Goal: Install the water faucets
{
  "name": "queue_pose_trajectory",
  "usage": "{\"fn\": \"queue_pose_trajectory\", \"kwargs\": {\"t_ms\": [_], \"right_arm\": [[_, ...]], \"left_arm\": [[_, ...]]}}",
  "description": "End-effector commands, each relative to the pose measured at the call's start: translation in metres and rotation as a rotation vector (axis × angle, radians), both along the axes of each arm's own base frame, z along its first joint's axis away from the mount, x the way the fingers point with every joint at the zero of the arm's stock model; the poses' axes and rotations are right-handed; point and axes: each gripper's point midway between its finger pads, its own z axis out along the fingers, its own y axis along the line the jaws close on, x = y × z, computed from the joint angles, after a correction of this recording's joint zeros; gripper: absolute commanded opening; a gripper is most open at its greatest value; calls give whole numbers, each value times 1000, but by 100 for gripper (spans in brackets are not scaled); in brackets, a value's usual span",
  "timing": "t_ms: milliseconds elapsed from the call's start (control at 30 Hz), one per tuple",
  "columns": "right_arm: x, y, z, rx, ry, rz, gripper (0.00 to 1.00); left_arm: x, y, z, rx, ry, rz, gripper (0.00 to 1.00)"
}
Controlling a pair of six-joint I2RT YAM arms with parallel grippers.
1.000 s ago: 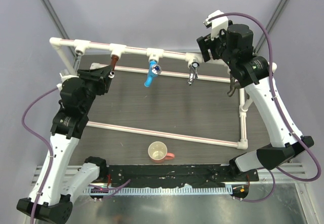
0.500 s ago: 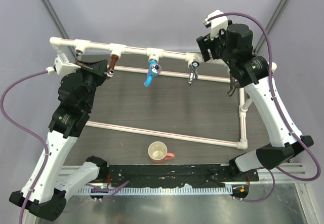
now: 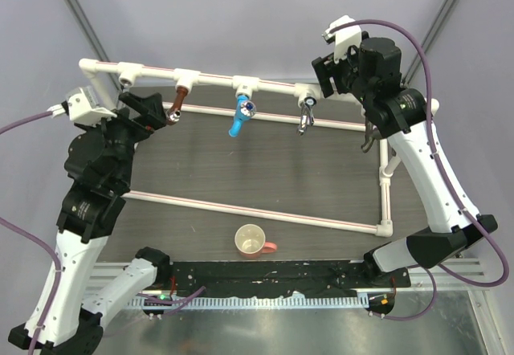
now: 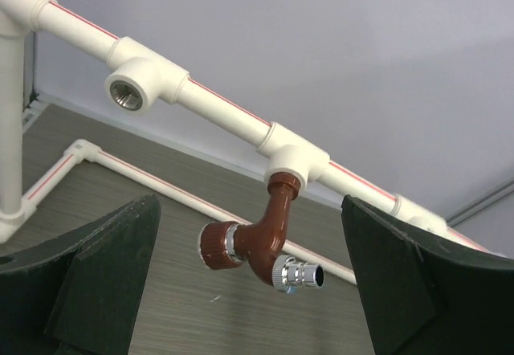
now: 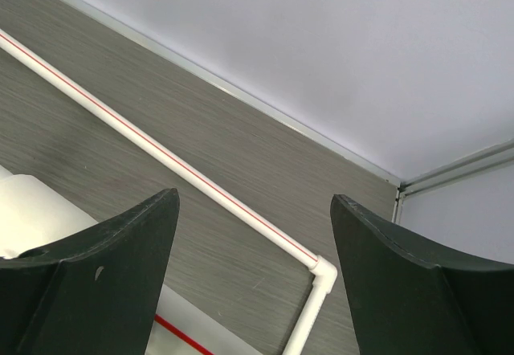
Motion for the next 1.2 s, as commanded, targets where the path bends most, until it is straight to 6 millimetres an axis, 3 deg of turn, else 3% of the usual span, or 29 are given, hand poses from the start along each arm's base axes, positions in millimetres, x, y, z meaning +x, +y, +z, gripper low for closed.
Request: {"fn": "queue_pose_trajectory", "kwargs": {"t_ms": [0, 533, 1033, 1167], "right_arm": [[-22, 11, -95, -145, 328, 72, 83], [-18, 13, -98, -148, 333, 50, 83], [-10, 6, -73, -90, 248, -31, 82], [-8, 1, -53, -48, 186, -75, 83]], "left_arm": [[-1, -14, -16, 240, 49, -107, 100], [2, -54, -32, 406, 35, -339, 100], [2, -43, -23, 443, 0, -283, 100], [2, -43, -21, 464, -9, -285, 100]]}}
